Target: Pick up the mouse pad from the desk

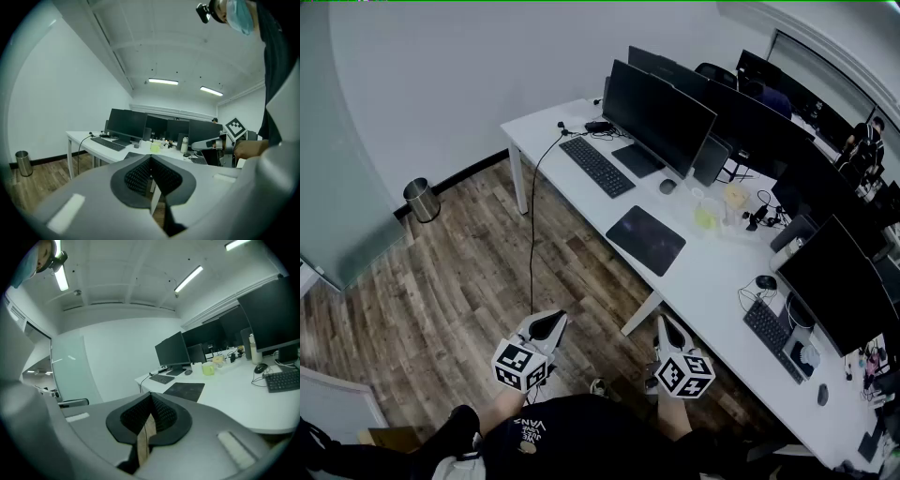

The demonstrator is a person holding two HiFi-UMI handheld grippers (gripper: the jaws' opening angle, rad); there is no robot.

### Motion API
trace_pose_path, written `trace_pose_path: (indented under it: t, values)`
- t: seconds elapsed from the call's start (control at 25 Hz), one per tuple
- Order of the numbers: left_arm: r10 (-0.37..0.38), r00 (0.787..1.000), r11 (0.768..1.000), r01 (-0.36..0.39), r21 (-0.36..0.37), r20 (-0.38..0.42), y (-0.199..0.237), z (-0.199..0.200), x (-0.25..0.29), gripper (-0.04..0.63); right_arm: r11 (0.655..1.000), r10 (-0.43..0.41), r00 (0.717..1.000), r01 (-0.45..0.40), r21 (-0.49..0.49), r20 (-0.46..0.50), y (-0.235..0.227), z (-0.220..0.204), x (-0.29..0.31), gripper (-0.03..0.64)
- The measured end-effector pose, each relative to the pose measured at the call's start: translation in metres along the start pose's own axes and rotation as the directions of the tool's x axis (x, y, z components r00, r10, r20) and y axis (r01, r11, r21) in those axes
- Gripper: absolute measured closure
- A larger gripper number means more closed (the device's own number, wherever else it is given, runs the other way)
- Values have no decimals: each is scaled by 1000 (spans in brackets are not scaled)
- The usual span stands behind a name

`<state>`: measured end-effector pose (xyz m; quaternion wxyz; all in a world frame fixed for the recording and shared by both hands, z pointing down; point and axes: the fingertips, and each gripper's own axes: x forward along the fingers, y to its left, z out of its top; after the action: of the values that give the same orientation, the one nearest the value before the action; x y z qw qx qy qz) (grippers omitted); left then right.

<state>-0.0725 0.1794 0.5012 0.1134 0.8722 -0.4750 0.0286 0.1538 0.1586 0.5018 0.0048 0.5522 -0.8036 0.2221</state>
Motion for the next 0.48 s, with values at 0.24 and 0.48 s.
trace_pose_path:
  t: [0.24, 0.48]
  values:
    - [23, 999, 1000, -22, -5, 22, -2, 2, 37, 592, 998, 53, 998, -54, 46, 19, -27, 13, 23, 612]
    - [42, 999, 999, -42, -20, 24, -8, 3, 72, 428, 999, 42, 999, -42, 28, -16, -59, 23, 47, 483]
